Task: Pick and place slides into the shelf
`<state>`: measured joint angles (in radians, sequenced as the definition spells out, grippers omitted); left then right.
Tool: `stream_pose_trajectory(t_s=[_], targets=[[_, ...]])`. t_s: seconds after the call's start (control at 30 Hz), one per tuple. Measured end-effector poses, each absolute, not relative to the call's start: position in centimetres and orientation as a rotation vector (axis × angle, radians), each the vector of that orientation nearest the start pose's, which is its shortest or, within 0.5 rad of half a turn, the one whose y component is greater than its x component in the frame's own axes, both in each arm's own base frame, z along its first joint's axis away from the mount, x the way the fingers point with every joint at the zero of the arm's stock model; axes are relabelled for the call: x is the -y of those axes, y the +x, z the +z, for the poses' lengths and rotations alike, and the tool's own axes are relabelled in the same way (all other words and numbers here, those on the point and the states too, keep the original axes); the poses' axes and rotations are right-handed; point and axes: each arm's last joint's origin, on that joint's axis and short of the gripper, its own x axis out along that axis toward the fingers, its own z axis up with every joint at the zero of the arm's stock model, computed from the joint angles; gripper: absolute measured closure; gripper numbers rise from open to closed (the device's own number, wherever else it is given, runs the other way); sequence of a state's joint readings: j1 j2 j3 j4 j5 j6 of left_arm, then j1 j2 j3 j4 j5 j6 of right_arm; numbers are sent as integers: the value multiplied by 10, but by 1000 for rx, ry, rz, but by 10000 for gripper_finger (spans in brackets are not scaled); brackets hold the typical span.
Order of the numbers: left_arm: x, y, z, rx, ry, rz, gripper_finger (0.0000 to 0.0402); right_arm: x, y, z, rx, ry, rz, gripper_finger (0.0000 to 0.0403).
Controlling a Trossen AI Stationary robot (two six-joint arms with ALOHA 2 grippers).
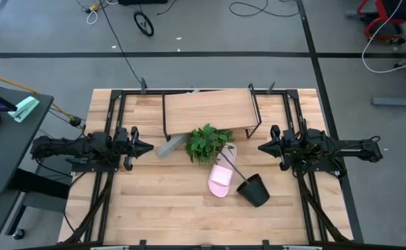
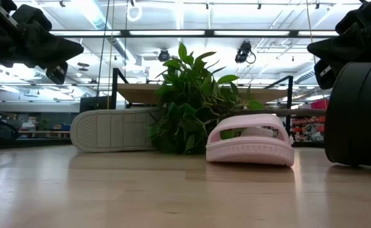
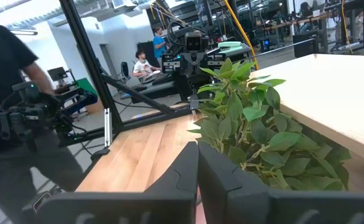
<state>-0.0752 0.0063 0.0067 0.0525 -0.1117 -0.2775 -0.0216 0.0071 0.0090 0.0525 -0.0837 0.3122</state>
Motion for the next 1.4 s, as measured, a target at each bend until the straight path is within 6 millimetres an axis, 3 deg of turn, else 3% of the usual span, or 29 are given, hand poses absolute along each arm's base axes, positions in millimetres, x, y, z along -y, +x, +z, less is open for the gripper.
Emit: stream_pose_trajectory(t_s=[1.4], targets=[[4,97,171,59,-285,29,366,0,97,171,44,309,70,389]])
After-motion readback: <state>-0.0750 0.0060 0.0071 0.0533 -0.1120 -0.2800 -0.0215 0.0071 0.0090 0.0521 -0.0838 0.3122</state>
